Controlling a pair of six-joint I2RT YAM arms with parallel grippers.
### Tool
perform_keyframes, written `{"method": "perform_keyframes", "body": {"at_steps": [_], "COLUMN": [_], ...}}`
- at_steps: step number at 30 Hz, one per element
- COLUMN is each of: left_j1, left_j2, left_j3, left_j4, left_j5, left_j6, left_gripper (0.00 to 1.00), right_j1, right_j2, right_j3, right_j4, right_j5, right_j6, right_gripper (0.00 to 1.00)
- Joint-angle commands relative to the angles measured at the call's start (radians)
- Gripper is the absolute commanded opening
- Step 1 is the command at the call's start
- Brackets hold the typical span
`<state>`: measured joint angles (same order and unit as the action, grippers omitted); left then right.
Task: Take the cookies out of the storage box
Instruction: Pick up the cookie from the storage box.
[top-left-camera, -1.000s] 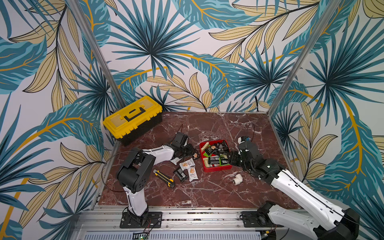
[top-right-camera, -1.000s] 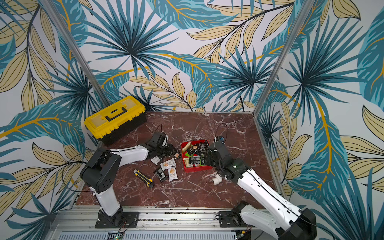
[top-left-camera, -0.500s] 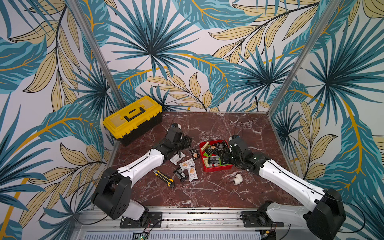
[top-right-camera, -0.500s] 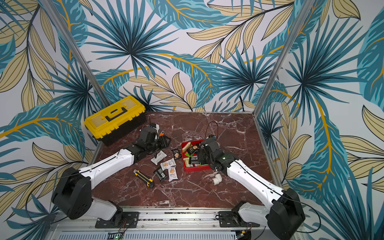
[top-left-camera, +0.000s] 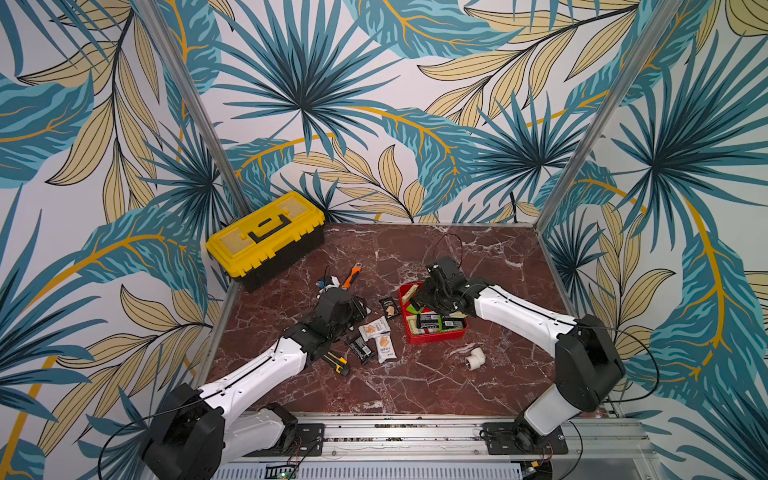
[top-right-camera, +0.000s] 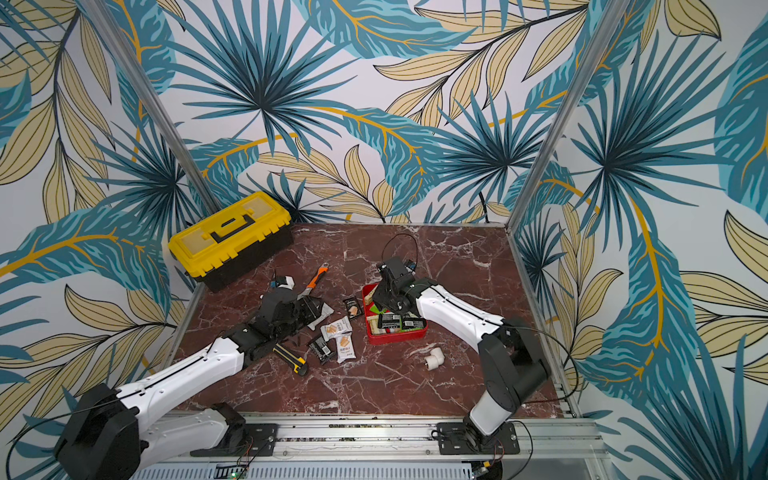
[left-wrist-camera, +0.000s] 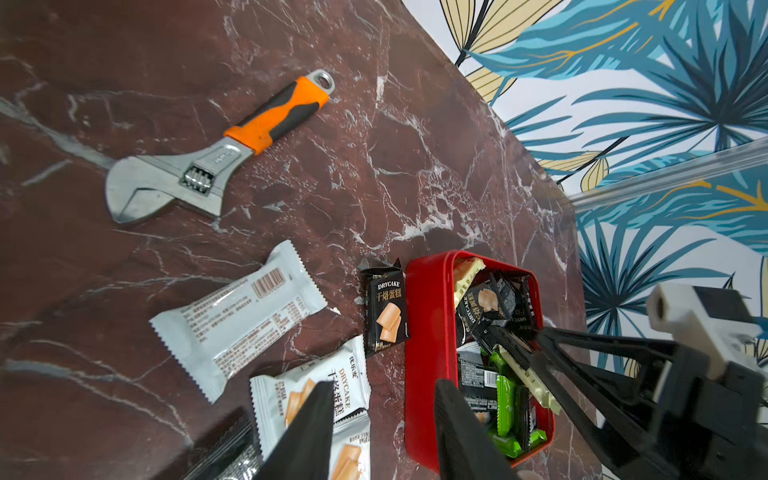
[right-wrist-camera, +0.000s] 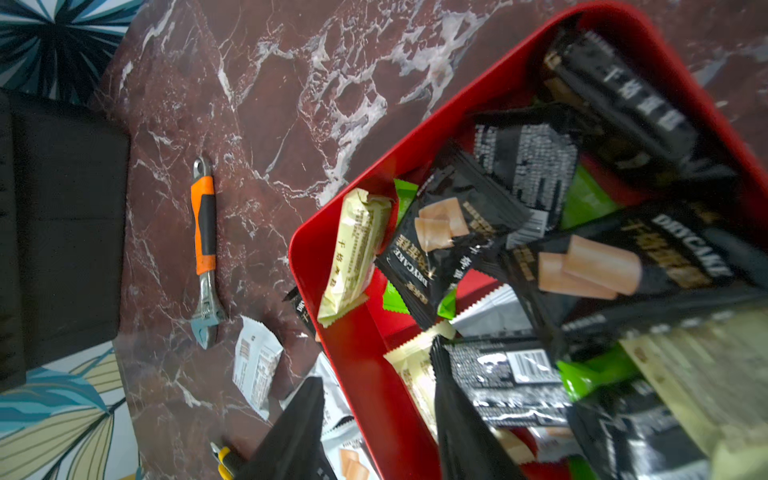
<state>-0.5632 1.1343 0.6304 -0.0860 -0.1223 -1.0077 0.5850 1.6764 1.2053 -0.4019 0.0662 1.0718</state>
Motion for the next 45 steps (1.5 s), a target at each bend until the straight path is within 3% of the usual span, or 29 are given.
{"method": "perform_keyframes", "body": {"at_steps": [1,20,45], "left_j1": [-0.001,0.001,0.003], "left_j2": [-0.032,-0.041,-0.039], "left_j3": [-0.030,-0.044,-0.040], "left_j4": [-0.007,0.010,-0.001], "left_j5": [-0.046,-0.042,-0.050], "left_j6": [-0.022,-0.022,-0.020], "left_gripper": [0.44,0.44,0.42], "right_j1": [-0.001,-0.001,-0.002], "right_j2": [0.051,0.254,0.357], "right_j3": [0.053,0.196,0.258], "right_j4": [-0.029,-0.045,-0.040], "right_j5": [0.009,-0.034,-0.022], "right_j6": [0.091,0.146,0.114], "right_gripper": [0.49,0.46,0.29]}}
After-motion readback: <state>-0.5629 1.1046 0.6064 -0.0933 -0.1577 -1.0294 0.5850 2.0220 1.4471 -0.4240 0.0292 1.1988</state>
